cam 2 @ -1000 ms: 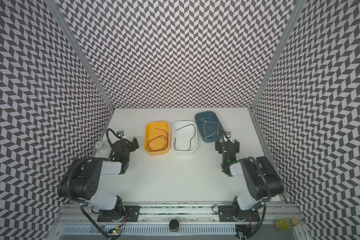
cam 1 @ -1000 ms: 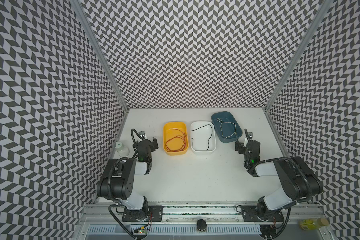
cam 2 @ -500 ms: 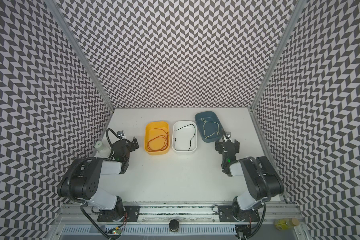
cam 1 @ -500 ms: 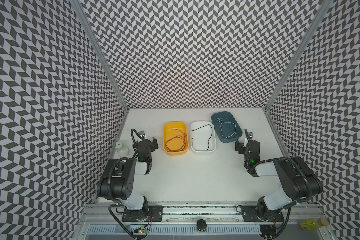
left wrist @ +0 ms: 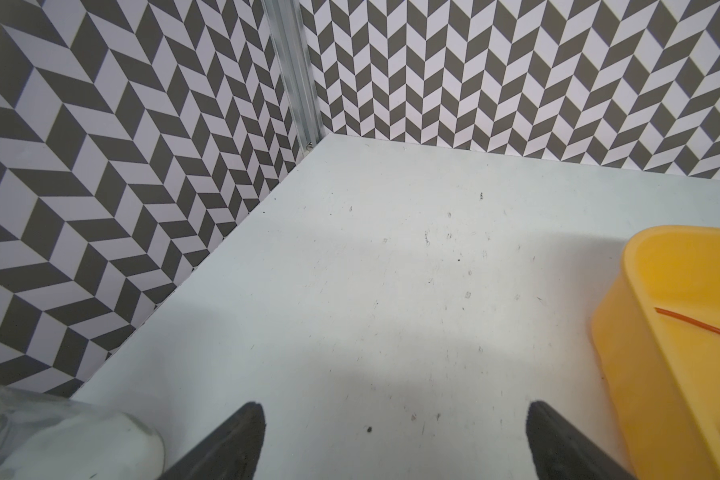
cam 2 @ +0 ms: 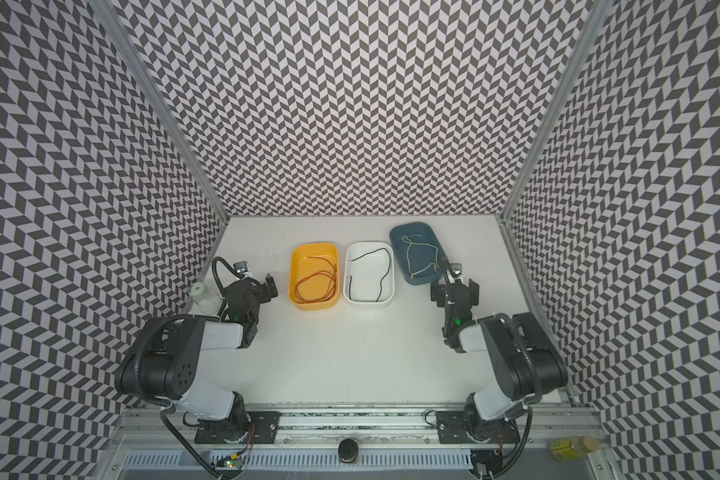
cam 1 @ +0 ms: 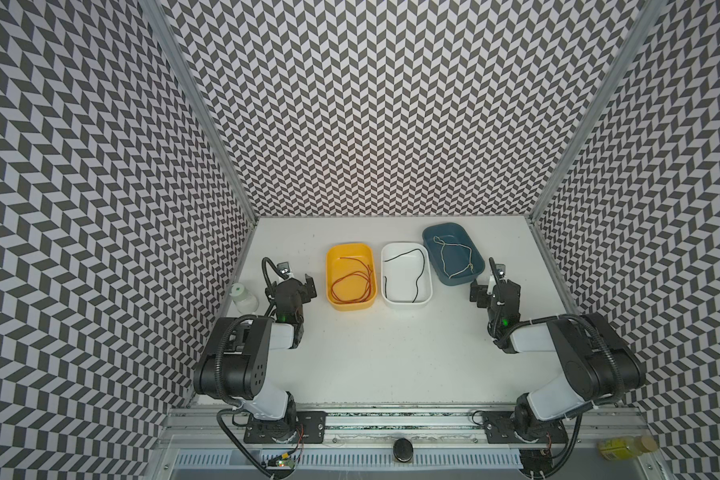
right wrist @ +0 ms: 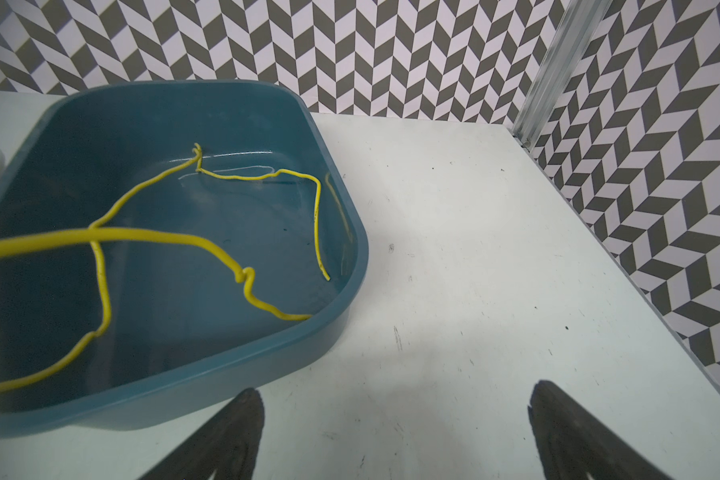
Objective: Untangle the cables
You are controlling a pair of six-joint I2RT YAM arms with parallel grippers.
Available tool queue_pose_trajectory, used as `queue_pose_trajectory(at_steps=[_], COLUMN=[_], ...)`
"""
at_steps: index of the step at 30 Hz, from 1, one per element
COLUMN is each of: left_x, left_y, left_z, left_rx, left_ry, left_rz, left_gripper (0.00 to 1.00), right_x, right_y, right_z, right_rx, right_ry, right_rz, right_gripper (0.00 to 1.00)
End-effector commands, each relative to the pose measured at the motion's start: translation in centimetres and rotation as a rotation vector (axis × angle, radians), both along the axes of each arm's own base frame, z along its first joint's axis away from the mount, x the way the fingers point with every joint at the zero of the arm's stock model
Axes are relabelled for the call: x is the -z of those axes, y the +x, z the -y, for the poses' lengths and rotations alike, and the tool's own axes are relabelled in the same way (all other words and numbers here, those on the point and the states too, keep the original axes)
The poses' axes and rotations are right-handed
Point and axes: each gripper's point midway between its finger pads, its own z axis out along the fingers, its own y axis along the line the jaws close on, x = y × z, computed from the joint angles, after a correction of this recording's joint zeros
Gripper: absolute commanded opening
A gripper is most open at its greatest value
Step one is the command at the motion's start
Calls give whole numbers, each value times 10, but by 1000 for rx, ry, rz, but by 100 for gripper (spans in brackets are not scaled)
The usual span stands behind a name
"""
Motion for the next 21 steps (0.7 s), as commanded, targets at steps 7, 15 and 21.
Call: queue_pose_trajectory(at_steps=[7,15,21], left_x=[-5,-5,-4], left_y=[1,1,3], left_z=[0,-1,-1], left_rx=[3,6,13], left_ry=[1,-2,-8], left_rz=[17,16,12], left_gripper=[100,100,100], right_x=[-7,-7,-7], right_y=[4,4,4], right_z=[1,1,2], right_rx=[-1,-1,0], right_ry=[-6,-6,-5], right_rz=[25,25,27], right_gripper=[99,99,99])
